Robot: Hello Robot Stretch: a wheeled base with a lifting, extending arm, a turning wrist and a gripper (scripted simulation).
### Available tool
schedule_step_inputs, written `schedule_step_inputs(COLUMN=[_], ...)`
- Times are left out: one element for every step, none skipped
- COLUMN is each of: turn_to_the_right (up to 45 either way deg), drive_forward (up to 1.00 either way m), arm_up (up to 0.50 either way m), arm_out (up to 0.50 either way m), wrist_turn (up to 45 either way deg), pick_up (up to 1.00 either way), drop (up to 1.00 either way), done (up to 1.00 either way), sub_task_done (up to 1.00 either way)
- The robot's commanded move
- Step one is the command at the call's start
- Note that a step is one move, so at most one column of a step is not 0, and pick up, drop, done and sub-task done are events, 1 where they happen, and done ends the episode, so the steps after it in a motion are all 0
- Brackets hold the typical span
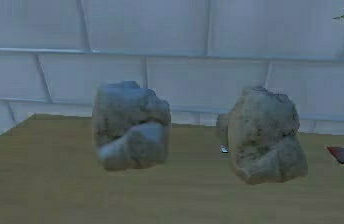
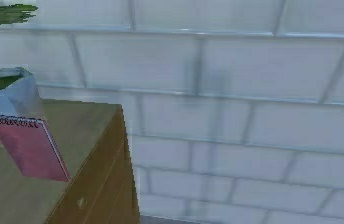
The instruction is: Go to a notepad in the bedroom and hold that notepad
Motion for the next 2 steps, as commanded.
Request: schedule_step_inputs(turn_to_the_right=[-30.0,0.0], drive_forward=[0.00,0.00], arm_up=[0.00,0.50], arm_out=[0.00,0.00], wrist_turn=[0.0,0.0], pick_up=[0.00,0.00], drop=[0.00,0.00], done=[0.00,0.00], sub_task_done=[0.00,0.00])
